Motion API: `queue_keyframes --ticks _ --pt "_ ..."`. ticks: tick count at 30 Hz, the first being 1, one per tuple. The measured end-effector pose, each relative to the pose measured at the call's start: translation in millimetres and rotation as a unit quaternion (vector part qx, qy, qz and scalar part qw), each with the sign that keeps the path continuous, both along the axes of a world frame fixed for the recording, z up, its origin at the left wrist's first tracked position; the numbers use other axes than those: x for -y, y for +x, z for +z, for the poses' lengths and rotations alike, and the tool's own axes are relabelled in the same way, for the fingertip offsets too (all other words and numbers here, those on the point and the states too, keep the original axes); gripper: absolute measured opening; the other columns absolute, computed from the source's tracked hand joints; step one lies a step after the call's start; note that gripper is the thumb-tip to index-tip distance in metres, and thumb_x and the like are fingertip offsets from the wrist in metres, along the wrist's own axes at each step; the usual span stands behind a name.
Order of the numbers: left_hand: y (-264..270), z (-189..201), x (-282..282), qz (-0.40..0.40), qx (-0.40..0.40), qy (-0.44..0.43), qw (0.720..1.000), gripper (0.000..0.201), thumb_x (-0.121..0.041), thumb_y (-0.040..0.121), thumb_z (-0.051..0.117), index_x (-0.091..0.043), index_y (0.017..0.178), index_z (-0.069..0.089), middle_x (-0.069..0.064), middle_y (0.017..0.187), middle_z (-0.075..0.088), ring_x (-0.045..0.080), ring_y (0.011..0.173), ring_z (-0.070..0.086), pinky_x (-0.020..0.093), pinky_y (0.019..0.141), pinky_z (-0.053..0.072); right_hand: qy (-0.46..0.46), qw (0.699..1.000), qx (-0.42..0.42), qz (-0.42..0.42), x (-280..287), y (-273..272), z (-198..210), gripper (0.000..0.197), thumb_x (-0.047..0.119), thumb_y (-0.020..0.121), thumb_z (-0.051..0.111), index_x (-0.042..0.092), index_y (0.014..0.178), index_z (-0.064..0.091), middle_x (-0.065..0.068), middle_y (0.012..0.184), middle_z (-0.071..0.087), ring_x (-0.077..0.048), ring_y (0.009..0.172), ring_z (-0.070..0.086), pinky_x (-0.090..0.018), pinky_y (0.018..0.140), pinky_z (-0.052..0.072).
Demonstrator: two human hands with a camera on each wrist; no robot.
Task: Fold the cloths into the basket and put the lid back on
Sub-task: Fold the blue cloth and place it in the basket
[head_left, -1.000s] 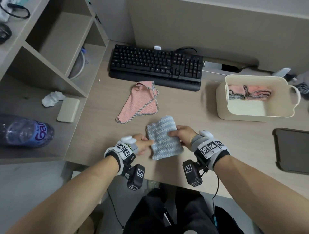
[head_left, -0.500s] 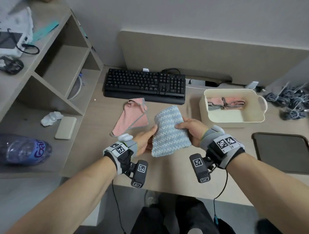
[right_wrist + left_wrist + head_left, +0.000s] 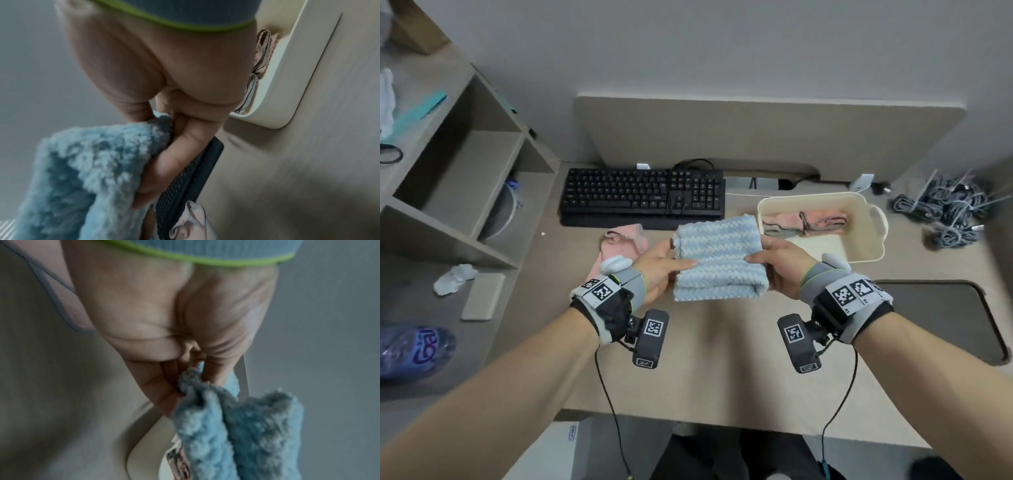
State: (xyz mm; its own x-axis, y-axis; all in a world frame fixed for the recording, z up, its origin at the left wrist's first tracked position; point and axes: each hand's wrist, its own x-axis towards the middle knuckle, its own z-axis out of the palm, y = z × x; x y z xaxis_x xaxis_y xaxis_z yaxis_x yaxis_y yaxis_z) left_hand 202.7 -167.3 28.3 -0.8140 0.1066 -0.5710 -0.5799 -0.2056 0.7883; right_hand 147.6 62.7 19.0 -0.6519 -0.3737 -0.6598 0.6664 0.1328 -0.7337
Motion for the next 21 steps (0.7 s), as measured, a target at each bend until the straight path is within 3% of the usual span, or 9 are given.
queue_keyframes --ticks 4,7,9,10,12,13,15,18,21 --pt "-29 7 -33 0.007 -0.009 0.016 1.000 0.050 0.017 0.085 0.049 -0.005 0.130 0.042 0.018 0.125 0.057 0.032 0.115 0.057 0.046 0.094 0.051 -0.031 0.999 0.011 -0.030 -34 -23 5 0.039 -0.013 0.090 0.047 0.016 0.105 0.068 -0.001 0.080 0.076 -0.017 0.065 0.071 -0.030 0.050 0.057" --pt "-57 8 -66 0.017 -0.005 0.005 1.000 0.048 0.022 0.084 0.040 -0.006 0.123 0.047 0.019 0.117 0.058 0.033 0.107 0.059 0.053 0.096 0.046 -0.042 0.997 0.008 -0.060 -64 -50 6 0.041 -0.017 0.085 0.046 0.011 0.102 0.072 -0.012 0.091 0.072 -0.029 0.078 0.066 -0.039 0.064 0.059" --pt "-67 7 -76 0.019 -0.004 0.007 1.000 0.042 0.023 0.083 0.032 -0.004 0.108 0.053 0.017 0.105 0.061 0.028 0.094 0.063 0.048 0.086 0.053 -0.046 0.995 0.007 -0.086 -73 -62 7 0.038 -0.015 0.087 0.047 0.001 0.115 0.067 -0.017 0.101 0.069 -0.031 0.086 0.066 -0.039 0.069 0.060" --pt "-74 6 -84 0.020 -0.004 0.000 1.000 0.038 0.023 0.084 0.030 -0.005 0.094 0.054 0.015 0.095 0.061 0.023 0.082 0.065 0.040 0.074 0.057 -0.046 0.994 0.010 -0.096 -81 -70 7 0.038 -0.014 0.088 0.046 -0.004 0.120 0.064 -0.020 0.105 0.069 -0.033 0.089 0.068 -0.038 0.071 0.062" --pt "-85 6 -103 0.030 0.000 -0.027 0.999 0.038 0.022 0.085 0.029 -0.007 0.076 0.051 0.012 0.079 0.058 0.018 0.067 0.061 0.029 0.057 0.055 -0.042 0.993 0.020 -0.113 -98 -85 2 0.039 -0.013 0.087 0.047 -0.011 0.124 0.059 -0.028 0.120 0.065 -0.040 0.105 0.067 -0.044 0.086 0.060" --pt "-90 5 -112 0.032 0.003 -0.035 0.999 0.039 0.022 0.086 0.029 -0.007 0.073 0.051 0.013 0.076 0.057 0.020 0.067 0.059 0.029 0.057 0.053 -0.036 0.993 0.020 -0.109 -106 -91 1 0.039 -0.012 0.085 0.048 -0.012 0.123 0.058 -0.031 0.126 0.061 -0.041 0.110 0.064 -0.045 0.089 0.058" --pt "-98 4 -125 0.034 0.013 -0.037 0.999 0.038 0.020 0.086 0.029 -0.006 0.071 0.053 0.014 0.076 0.056 0.023 0.071 0.054 0.031 0.063 0.049 -0.020 0.996 0.025 -0.088 -118 -101 -4 0.047 -0.003 0.078 0.052 -0.013 0.123 0.057 -0.033 0.131 0.057 -0.037 0.104 0.061 -0.038 0.077 0.059" --pt "-110 3 -140 0.050 0.061 -0.013 0.997 0.031 0.000 0.093 0.034 -0.007 0.070 0.053 0.013 0.073 0.057 0.023 0.068 0.052 0.031 0.065 0.046 -0.035 0.997 0.032 -0.060 -134 -115 -10 0.050 -0.001 0.070 0.052 -0.016 0.117 0.059 -0.028 0.126 0.063 -0.036 0.103 0.064 -0.037 0.075 0.060" --pt "-119 5 -148 0.042 0.106 -0.006 0.993 0.033 -0.034 0.095 0.049 -0.012 0.072 0.057 0.008 0.073 0.065 0.020 0.069 0.062 0.031 0.062 0.054 -0.057 0.997 0.030 -0.037 -142 -123 -14 0.059 -0.004 0.064 0.055 -0.022 0.120 0.053 -0.024 0.125 0.066 -0.040 0.114 0.064 -0.053 0.097 0.053"
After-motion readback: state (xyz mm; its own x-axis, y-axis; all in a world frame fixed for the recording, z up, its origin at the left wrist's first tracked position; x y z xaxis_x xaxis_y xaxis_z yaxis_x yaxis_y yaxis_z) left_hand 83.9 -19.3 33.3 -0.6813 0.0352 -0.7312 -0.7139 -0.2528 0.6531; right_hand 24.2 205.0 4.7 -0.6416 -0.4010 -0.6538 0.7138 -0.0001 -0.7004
